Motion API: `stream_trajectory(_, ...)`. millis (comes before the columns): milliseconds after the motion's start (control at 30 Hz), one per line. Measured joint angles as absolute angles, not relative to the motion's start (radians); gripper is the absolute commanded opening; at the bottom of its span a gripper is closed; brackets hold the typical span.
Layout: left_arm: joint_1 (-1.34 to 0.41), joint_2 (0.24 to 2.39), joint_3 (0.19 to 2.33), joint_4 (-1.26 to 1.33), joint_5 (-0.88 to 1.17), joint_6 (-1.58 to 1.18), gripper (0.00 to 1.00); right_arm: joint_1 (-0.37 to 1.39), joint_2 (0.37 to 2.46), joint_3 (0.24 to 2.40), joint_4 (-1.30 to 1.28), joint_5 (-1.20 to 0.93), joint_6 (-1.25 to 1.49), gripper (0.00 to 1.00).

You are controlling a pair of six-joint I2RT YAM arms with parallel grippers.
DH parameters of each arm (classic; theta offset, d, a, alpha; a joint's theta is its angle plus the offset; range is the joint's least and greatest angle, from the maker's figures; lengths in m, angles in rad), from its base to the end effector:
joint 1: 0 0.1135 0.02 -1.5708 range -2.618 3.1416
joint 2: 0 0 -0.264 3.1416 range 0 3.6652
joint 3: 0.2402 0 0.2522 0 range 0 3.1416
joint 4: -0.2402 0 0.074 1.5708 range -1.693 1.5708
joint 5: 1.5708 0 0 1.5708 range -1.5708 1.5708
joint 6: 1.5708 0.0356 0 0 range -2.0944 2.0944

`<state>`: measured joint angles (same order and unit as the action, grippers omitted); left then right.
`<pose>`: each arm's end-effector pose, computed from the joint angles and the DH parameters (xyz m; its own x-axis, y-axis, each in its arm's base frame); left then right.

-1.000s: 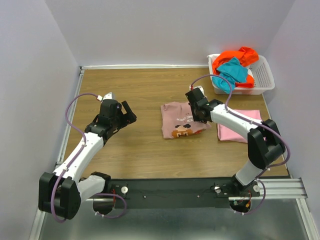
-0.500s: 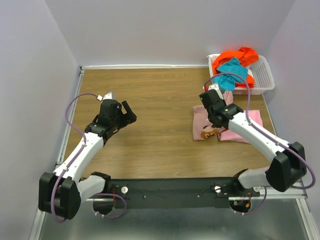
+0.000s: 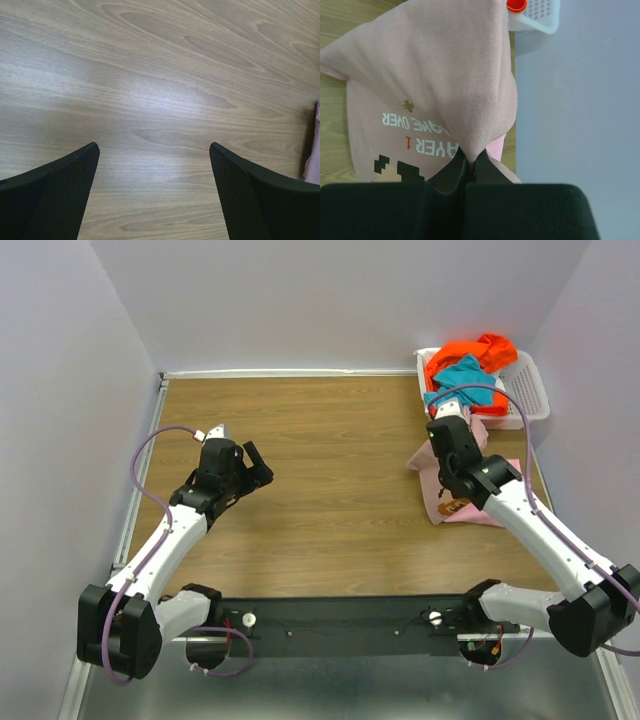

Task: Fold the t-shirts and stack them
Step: Neatly place the folded tshirt to the corner

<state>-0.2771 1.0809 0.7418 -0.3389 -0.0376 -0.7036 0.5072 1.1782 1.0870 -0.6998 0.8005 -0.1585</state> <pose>0.2236 -0.0622 0.2528 -0.6187 -0.4962 -0.6091 -0.2033 0.8500 -0.4859 0.2203 0.0932 0.3246 -0.6300 -0.4758 -0.6138 0.0035 0.7886 -0.6149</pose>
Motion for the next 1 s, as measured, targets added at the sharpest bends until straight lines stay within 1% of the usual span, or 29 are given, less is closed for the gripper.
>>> stream_trajectory(300, -0.277, 1.086, 0.742, -0.338, -0.038, -0.704, 0.98, 0.388, 1.179, 1.124, -0.708, 0.767, -0.182, 0.0)
stream_trajectory(600, -0.277, 1.11, 0.742, -0.338, -0.038, -0.704, 0.99, 0.317, 1.185, 1.139, -0.708, 0.709, -0.191, 0.01)
stream_trajectory(800, -0.277, 1.114, 0.742, -0.338, -0.038, -0.704, 0.98, 0.197, 1.261, 1.132, -0.697, 0.706, -0.194, 0.0)
stream_trajectory(1000, -0.277, 1.115, 0.742, -0.337, -0.038, -0.704, 0.98, 0.101, 1.363, 1.059, -0.625, 0.703, -0.226, 0.01)
